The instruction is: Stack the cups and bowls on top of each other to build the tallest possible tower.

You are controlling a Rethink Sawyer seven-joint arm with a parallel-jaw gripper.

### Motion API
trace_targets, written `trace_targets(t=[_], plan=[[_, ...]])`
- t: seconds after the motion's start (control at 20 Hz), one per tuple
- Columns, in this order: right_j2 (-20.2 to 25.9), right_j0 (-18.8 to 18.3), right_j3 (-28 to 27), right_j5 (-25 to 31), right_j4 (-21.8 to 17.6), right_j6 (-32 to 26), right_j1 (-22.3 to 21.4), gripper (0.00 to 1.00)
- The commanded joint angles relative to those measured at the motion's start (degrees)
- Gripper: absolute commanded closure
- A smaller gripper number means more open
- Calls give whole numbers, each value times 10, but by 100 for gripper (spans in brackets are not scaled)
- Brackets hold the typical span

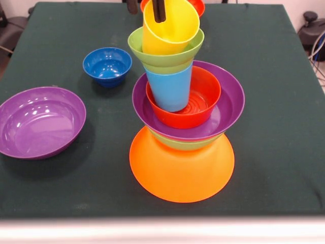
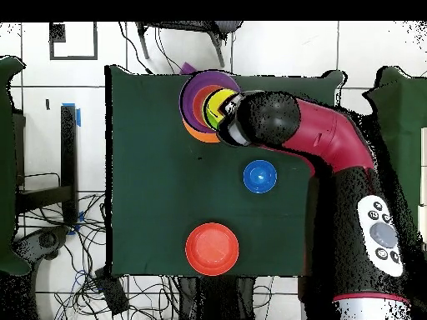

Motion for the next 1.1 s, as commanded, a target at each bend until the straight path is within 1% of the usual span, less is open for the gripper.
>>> trace_targets(t=[0.05,0.4,0.45,0.75,0.9,1.1], plan=[[40,0,1,15,-15,-53,31,0],[41,3,-1,14,-21,-58,30,0],[41,3,-2,12,-23,-60,30,100],[34,10,-9,15,-31,-54,33,100],[27,14,-15,25,-30,-42,36,100],[28,13,-14,25,-27,-41,37,100]])
